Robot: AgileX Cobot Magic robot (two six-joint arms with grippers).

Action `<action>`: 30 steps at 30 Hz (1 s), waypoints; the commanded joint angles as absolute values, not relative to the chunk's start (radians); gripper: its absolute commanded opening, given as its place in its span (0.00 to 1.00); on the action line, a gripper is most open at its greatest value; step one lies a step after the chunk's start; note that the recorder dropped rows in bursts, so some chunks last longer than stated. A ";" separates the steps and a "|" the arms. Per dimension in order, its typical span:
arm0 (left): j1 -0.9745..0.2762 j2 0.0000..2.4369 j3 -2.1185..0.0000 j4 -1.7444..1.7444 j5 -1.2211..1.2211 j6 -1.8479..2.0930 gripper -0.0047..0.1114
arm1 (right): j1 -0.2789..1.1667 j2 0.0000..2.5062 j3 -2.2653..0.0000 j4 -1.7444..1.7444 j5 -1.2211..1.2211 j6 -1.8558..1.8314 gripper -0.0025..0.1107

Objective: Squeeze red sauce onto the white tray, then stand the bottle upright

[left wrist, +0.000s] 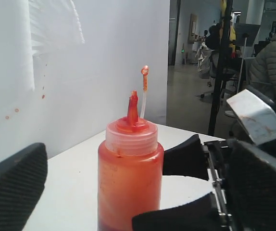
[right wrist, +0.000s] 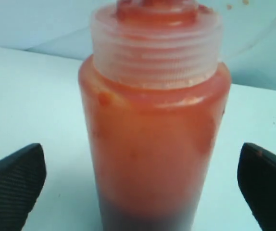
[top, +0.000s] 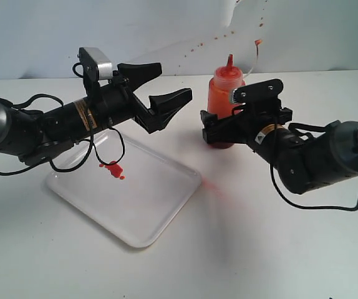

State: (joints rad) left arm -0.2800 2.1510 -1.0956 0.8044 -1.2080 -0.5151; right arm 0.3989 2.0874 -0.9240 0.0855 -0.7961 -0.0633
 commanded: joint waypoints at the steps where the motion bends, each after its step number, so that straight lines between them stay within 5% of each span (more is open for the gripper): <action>1: -0.278 2.138 -1.099 0.802 -1.221 -0.523 0.86 | 0.401 1.997 -0.861 0.079 -0.694 -0.062 0.95; 12: -0.278 2.138 -1.097 0.823 -1.221 -0.523 0.86 | 0.401 1.564 -0.567 0.090 -0.665 -0.074 0.95; 15: -0.278 2.098 -1.097 0.889 -1.221 -0.541 0.85 | 0.401 1.405 -0.532 0.090 -0.596 -0.074 0.84; 17: -0.278 2.068 -1.097 0.936 -1.221 -0.550 0.78 | 0.401 1.315 -0.532 0.090 -0.483 -0.084 0.62; 20: -0.278 2.028 -1.097 0.995 -1.221 -0.552 0.49 | 0.401 1.188 -0.532 0.090 -0.335 -0.155 0.20; 22: -0.278 2.016 -1.097 1.018 -1.221 -0.559 0.35 | 0.401 1.141 -0.532 0.090 -0.288 -0.165 0.03; 26: -0.278 1.987 -1.097 1.106 -1.221 -0.575 0.06 | 0.401 1.067 -0.532 0.090 -0.265 -0.174 0.02; 30: -0.255 1.927 -1.081 1.192 -1.221 -0.588 0.04 | 0.401 0.988 -0.532 0.110 -0.264 -0.174 0.02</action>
State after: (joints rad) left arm -0.2734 1.9777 -1.0956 1.1468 -1.2097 -0.5606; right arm 0.3989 1.0385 -0.5390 0.0997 -0.2706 -0.1613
